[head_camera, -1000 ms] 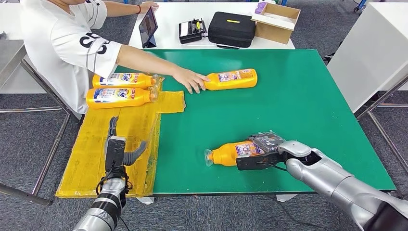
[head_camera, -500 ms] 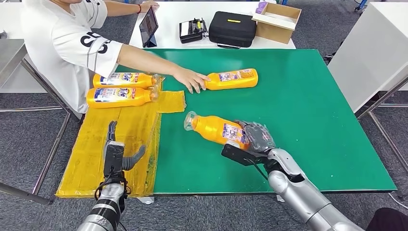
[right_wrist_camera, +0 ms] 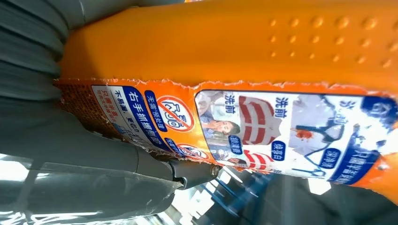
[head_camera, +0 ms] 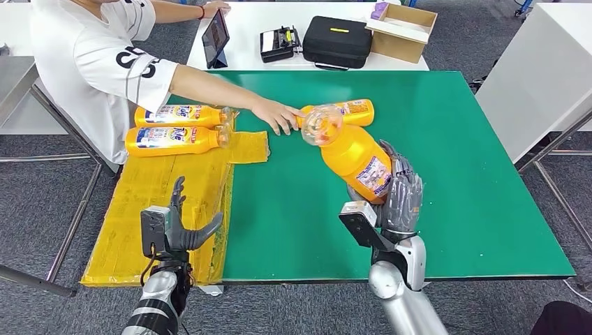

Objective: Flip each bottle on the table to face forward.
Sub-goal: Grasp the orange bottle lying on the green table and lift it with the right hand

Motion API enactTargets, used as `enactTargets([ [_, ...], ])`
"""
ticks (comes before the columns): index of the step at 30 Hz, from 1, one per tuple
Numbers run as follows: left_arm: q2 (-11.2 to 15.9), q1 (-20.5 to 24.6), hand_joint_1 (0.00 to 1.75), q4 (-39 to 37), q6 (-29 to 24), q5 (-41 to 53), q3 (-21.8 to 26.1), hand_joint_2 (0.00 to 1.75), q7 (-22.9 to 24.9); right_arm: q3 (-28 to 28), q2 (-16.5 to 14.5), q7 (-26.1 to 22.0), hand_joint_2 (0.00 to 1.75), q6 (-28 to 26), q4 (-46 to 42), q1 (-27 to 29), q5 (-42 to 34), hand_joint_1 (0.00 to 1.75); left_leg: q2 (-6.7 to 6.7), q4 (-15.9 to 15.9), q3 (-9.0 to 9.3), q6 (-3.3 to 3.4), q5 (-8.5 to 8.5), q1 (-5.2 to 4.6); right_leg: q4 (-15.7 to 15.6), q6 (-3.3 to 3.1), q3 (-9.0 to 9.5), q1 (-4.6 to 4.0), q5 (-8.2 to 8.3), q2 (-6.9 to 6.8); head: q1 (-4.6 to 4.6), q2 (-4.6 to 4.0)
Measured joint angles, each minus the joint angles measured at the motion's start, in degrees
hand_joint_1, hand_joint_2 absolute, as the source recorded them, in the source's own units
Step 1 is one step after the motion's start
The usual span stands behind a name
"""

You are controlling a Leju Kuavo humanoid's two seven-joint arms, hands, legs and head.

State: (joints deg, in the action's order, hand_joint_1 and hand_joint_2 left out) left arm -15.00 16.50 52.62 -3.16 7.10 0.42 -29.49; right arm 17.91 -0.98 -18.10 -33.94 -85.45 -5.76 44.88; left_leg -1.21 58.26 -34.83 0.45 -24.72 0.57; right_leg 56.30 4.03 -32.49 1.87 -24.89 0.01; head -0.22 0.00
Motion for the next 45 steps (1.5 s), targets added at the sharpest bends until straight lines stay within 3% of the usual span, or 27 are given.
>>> enactTargets([
  [7,0.51,-1.92,0.00,10.04,9.86,-5.31,-7.91,1.75,3.16,-0.21,-6.60,-8.90,1.75,5.71,11.31,1.00,-6.89,1.75,-0.01,0.00,-0.02,-0.03,0.07,0.00,0.00,-0.14,-0.02,0.00,0.12,-0.01,0.00,0.00],
  [13,1.45,-2.41,0.00,13.75,8.67,-2.76,-13.20,1.75,2.47,2.07,-10.45,-10.88,1.75,9.15,19.57,1.06,-8.23,1.75,0.00,0.00,-0.05,-0.04,0.08,0.03,0.01,-0.14,-0.06,-0.04,0.12,-0.01,0.00,0.00],
  [28,2.87,-2.09,0.00,13.37,8.63,2.25,-15.68,1.75,2.60,7.12,-12.45,-9.86,1.75,10.64,26.71,-0.51,-4.60,1.75,0.01,0.00,-0.06,-0.05,0.09,0.03,0.01,-0.14,-0.10,-0.03,0.12,0.00,-0.02,0.00],
  [31,3.38,-1.81,0.00,11.80,12.59,1.00,-15.83,1.75,3.12,7.90,-12.45,-9.41,1.75,10.70,27.83,-1.21,-4.30,1.75,0.04,0.00,-0.06,-0.05,0.09,0.03,0.01,-0.14,-0.12,-0.04,0.12,0.02,-0.02,0.00],
  [36,4.77,-1.10,0.00,7.27,24.26,-6.77,-16.76,1.75,4.12,8.88,-12.61,-9.63,1.75,10.69,30.51,-2.99,-4.65,1.75,0.04,0.00,-0.07,-0.06,0.09,0.03,0.01,-0.14,-0.12,-0.03,0.12,0.02,-0.01,0.00],
  [45,7.71,0.63,0.00,-0.15,33.54,-14.21,-19.25,1.75,5.84,10.69,-12.96,-11.14,1.75,10.47,33.69,-4.82,-5.83,1.75,0.04,0.00,-0.07,-0.07,0.10,0.04,0.02,-0.15,-0.13,-0.04,0.13,0.02,0.00,0.00],
])
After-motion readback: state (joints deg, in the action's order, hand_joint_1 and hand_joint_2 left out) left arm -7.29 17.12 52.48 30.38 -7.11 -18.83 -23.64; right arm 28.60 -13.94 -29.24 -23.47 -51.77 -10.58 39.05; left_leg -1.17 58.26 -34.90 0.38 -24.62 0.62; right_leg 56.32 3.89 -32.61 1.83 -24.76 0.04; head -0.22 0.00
